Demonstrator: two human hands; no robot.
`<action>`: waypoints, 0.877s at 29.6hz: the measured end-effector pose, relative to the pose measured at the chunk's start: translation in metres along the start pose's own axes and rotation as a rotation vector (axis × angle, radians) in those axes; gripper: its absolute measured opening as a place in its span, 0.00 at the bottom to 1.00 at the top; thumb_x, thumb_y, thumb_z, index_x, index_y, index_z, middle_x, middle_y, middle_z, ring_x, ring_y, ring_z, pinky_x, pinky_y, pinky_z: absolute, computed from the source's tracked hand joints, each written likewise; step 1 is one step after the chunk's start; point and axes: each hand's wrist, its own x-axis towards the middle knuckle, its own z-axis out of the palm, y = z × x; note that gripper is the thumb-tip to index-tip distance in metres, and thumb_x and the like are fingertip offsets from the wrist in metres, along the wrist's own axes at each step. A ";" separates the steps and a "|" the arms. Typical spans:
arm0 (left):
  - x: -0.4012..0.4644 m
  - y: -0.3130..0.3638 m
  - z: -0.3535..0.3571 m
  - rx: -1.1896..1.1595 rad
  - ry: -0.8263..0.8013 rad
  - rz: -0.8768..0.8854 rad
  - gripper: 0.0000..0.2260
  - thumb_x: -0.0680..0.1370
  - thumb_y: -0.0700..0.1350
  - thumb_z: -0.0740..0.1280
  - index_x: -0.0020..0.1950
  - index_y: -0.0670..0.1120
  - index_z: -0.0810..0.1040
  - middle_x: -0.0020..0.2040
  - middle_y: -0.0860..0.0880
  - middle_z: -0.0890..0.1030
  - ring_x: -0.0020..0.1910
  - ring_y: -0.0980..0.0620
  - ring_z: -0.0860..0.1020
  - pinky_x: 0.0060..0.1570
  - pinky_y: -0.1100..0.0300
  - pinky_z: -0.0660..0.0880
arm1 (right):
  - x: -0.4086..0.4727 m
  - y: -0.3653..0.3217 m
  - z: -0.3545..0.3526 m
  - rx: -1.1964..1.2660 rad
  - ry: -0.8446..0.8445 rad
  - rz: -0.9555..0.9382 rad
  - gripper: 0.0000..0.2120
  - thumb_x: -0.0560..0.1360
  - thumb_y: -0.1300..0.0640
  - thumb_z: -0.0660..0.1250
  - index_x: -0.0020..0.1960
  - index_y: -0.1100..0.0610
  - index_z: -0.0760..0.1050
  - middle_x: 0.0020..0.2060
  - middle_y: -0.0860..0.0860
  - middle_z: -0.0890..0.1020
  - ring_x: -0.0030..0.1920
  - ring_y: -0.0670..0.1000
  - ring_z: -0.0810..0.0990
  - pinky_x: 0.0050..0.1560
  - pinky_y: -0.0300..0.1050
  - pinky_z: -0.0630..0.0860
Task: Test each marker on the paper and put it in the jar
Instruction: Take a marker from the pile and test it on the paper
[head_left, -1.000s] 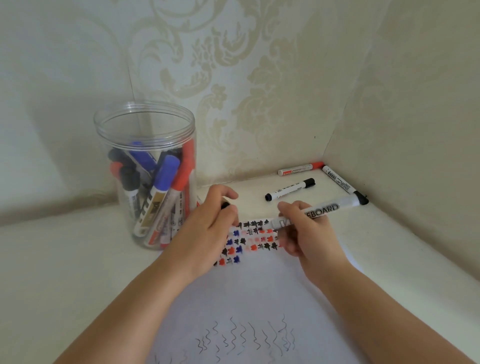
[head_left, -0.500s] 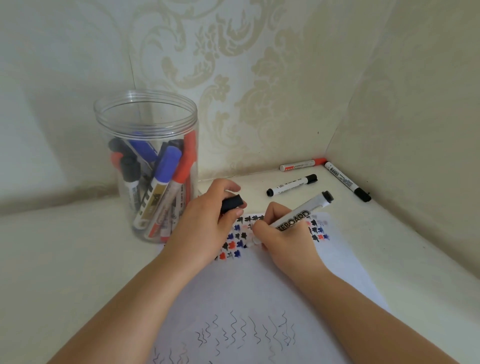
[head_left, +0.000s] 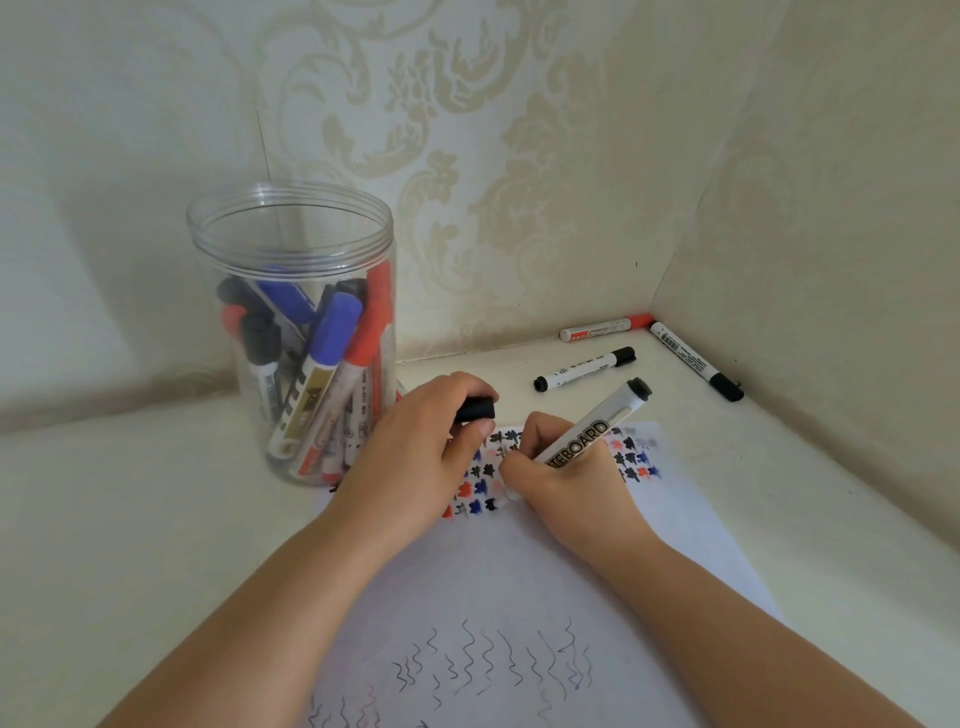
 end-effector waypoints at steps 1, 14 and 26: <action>0.000 0.000 0.000 0.002 -0.001 0.007 0.09 0.77 0.45 0.62 0.57 0.51 0.73 0.50 0.56 0.77 0.42 0.62 0.72 0.45 0.79 0.65 | 0.000 0.000 0.000 0.009 0.003 0.010 0.11 0.67 0.66 0.65 0.31 0.64 0.64 0.26 0.57 0.67 0.25 0.48 0.60 0.23 0.36 0.58; -0.002 0.000 -0.001 -0.014 -0.030 -0.022 0.10 0.77 0.44 0.63 0.57 0.53 0.72 0.49 0.57 0.78 0.47 0.61 0.74 0.42 0.75 0.68 | 0.000 -0.013 -0.019 0.438 0.161 0.095 0.13 0.73 0.66 0.64 0.32 0.58 0.67 0.22 0.49 0.70 0.23 0.45 0.66 0.26 0.36 0.63; -0.002 0.003 -0.002 -0.072 -0.138 0.032 0.07 0.75 0.45 0.66 0.52 0.52 0.72 0.40 0.62 0.77 0.44 0.63 0.76 0.40 0.75 0.70 | 0.001 -0.016 -0.020 0.472 0.135 0.121 0.13 0.75 0.63 0.65 0.32 0.58 0.70 0.21 0.49 0.72 0.23 0.47 0.67 0.25 0.37 0.65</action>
